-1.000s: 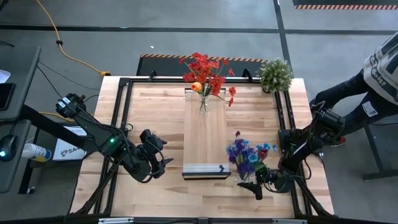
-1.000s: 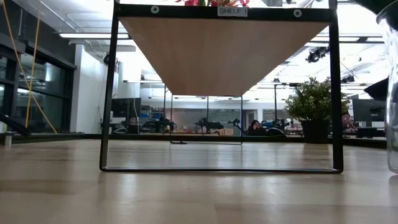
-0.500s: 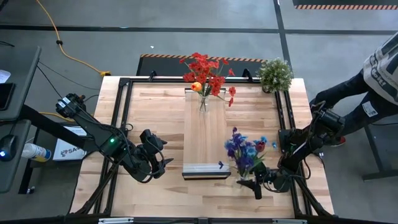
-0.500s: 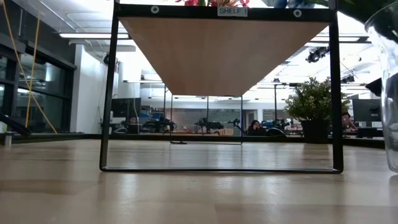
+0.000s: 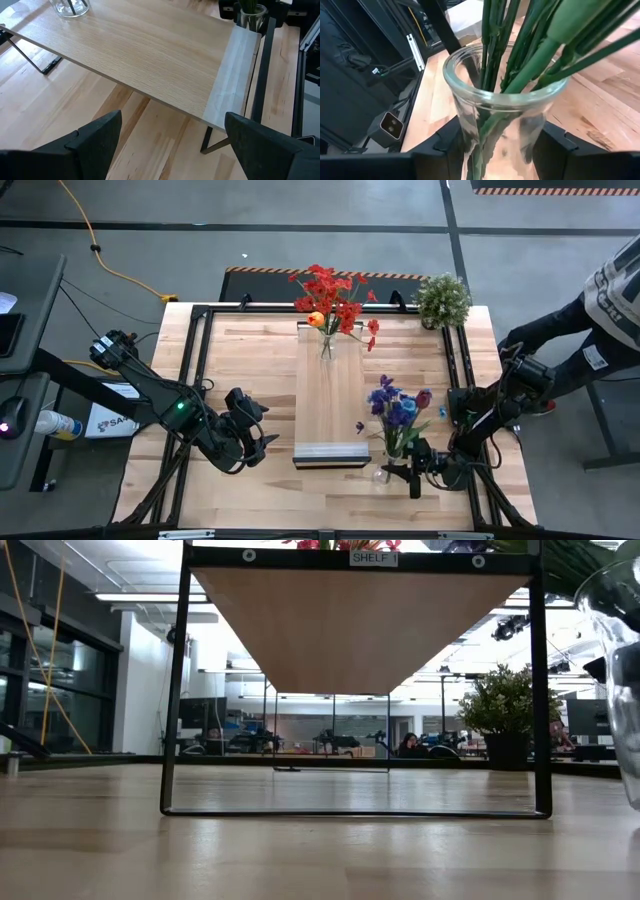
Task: Pick and place flowers into a vace then onto a shelf
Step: Put the transparent vase with flowers on the shelf
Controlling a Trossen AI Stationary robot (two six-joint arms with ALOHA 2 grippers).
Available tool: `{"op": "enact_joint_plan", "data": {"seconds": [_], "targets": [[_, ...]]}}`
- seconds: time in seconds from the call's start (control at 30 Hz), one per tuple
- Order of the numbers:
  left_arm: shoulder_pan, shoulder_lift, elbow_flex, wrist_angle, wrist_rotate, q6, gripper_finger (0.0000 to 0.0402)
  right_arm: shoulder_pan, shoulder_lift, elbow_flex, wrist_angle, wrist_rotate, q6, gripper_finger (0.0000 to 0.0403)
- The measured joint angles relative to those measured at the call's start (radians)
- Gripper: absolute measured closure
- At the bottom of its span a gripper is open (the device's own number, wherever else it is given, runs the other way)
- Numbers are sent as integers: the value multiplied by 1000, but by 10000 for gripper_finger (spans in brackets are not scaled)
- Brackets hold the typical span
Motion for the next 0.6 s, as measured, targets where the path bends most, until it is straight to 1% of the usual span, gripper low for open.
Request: {"op": "enact_joint_plan", "data": {"seconds": [0.17,0.4,0.5,0.6], "targets": [[0,0,0,0,0,0,16,2,-20,0,7,7,-7,237],[0,0,0,-1,1,0,16,2,-124,0,-7,32,-114,237],[0,0,0,-4,24,0,16,3,-186,0,-63,36,-148,237],[0,0,0,-4,55,0,16,3,-264,0,-173,36,-146,238]]}}
